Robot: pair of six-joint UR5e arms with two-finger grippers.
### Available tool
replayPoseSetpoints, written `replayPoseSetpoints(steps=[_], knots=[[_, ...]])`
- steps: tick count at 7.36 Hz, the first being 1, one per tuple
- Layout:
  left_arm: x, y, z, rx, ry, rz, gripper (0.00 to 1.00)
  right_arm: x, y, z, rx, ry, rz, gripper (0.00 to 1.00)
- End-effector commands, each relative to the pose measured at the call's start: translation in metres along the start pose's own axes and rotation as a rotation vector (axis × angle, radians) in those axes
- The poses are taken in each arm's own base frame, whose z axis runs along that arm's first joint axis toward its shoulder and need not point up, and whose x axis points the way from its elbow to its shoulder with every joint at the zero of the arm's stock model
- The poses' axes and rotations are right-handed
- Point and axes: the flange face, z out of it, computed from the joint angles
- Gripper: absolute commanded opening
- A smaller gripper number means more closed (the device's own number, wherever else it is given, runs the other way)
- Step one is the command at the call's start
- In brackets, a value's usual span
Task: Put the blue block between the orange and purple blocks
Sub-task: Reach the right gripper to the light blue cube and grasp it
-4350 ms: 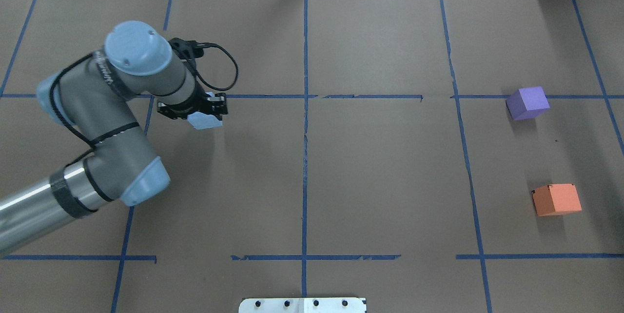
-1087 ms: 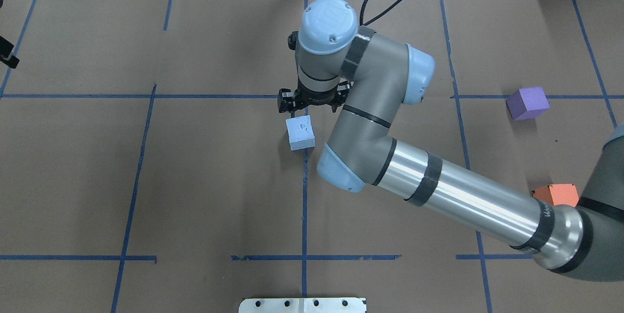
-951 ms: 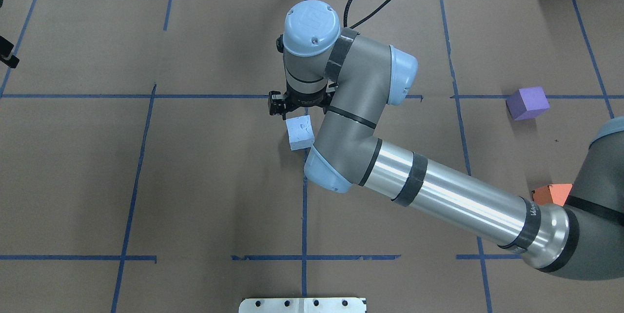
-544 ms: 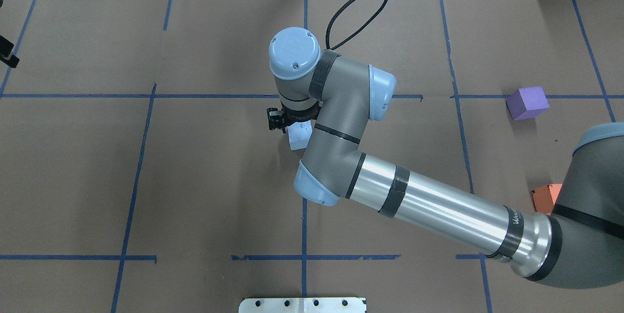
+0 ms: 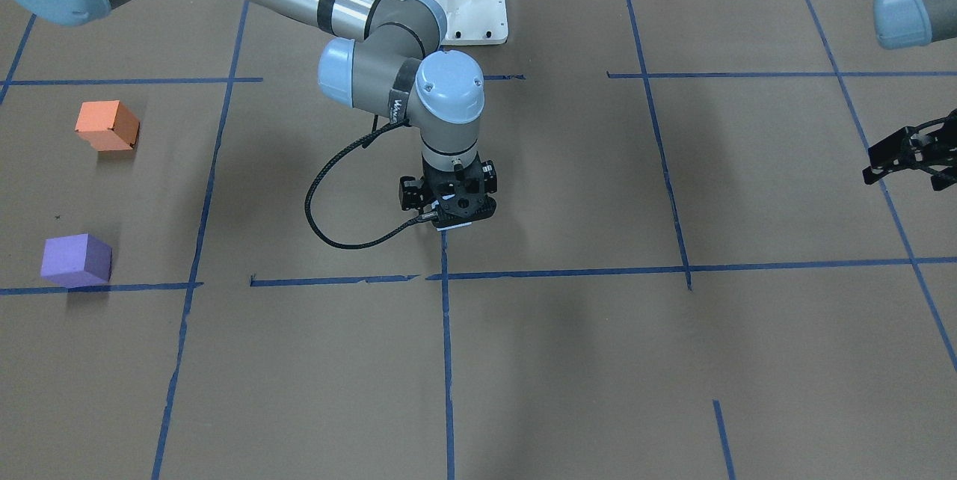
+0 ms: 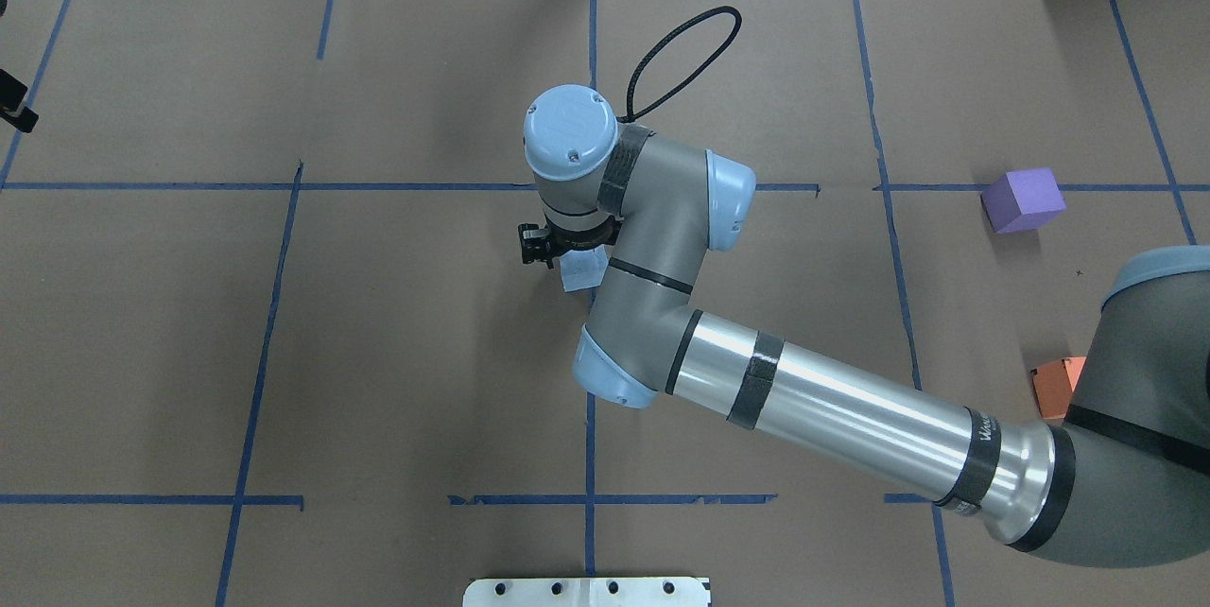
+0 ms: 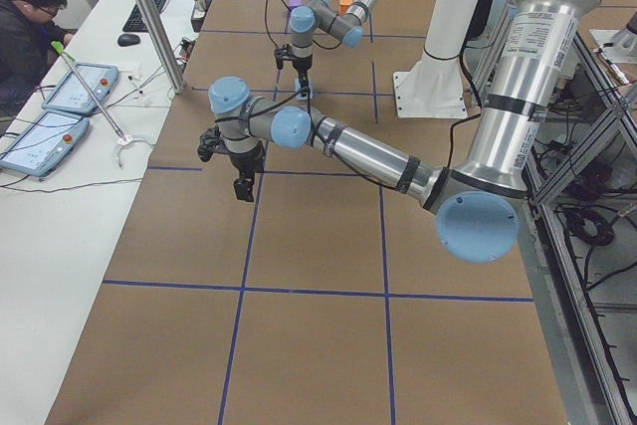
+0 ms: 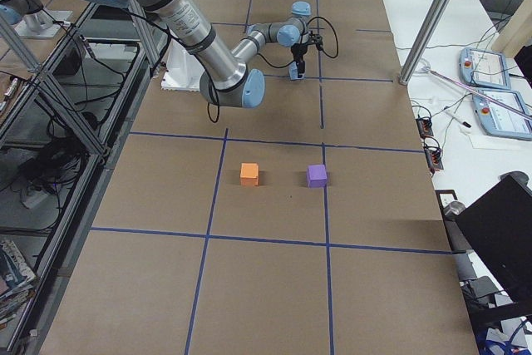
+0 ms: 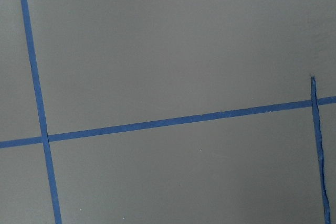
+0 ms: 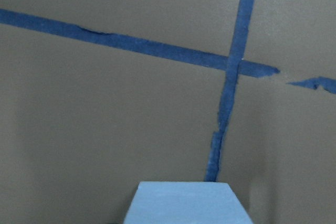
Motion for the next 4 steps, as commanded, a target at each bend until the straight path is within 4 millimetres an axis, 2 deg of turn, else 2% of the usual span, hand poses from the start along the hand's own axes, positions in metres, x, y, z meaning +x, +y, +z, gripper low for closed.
replayPoseSetpoints(steps=[1,2,3,4], knots=[[0.000,0.000,0.000,0.000,0.000,0.001,1.00,-0.001,0.000,0.001,0.003,-0.005,0.002,0.36],[0.000,0.000,0.000,0.001,0.000,0.000,1.00,-0.001,0.001,0.001,-0.001,-0.006,0.003,0.24],[0.000,0.000,0.000,0.000,0.000,0.001,1.00,0.004,-0.002,-0.006,0.004,-0.010,0.008,0.24],[0.000,0.000,0.000,0.001,0.000,0.000,1.00,0.023,-0.018,-0.021,0.006,0.000,0.038,0.24]])
